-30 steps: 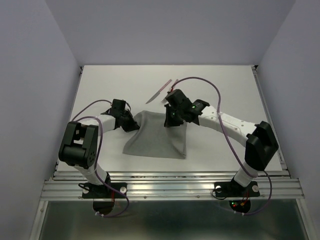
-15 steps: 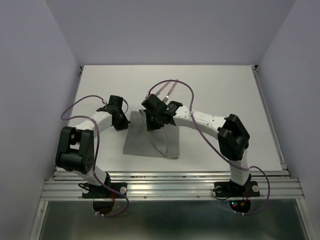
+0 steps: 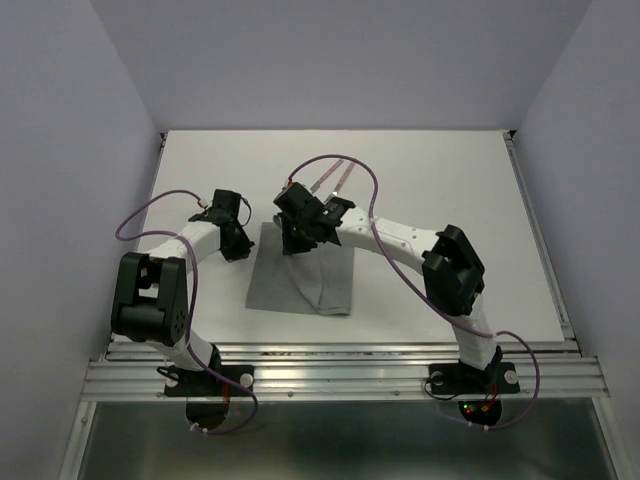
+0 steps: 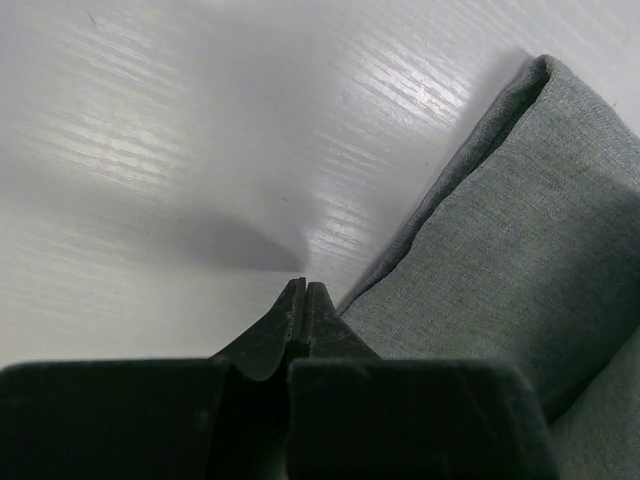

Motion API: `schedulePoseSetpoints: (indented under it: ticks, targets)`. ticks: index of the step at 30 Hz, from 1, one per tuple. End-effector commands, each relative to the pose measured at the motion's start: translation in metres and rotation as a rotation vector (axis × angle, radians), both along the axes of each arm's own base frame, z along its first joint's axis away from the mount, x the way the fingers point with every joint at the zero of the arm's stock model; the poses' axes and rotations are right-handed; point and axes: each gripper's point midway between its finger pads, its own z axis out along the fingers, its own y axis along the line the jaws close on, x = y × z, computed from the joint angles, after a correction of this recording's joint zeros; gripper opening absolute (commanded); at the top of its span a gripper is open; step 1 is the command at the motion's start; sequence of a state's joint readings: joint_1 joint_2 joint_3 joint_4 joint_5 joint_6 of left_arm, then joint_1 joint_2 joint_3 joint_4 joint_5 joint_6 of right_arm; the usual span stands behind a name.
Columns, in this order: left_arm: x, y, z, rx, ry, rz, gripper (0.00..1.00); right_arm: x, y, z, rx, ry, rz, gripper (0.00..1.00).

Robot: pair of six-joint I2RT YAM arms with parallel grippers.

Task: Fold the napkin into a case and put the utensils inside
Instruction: Fold the square-folded napkin at the center of the board.

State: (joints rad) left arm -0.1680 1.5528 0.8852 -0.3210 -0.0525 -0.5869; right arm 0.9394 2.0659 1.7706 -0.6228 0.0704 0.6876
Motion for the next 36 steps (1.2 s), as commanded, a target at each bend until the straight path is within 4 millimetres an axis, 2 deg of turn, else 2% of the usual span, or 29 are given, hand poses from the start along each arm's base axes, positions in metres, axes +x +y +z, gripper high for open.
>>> schedulePoseSetpoints:
  ticks: [1, 3, 10, 15, 36]
  targets:
    - [-0.004, -0.006, -0.008, -0.032, 0.013, -0.027, 0.00, 0.002, 0.023, 0.017, 0.063, -0.021, 0.006, 0.01]
    - [-0.008, -0.012, -0.012, -0.063, 0.027, -0.039, 0.00, 0.003, 0.026, 0.016, 0.064, -0.017, 0.008, 0.01]
    - [-0.014, -0.013, -0.024, -0.074, 0.051, -0.038, 0.00, 0.004, 0.043, 0.015, 0.083, -0.008, 0.030, 0.01]
    - [-0.013, -0.013, -0.023, -0.074, 0.048, -0.036, 0.00, 0.003, 0.054, 0.015, 0.092, -0.003, 0.047, 0.01]
    - [-0.016, -0.013, -0.023, -0.085, 0.047, -0.033, 0.00, 0.001, 0.078, -0.003, 0.112, 0.037, 0.090, 0.01]
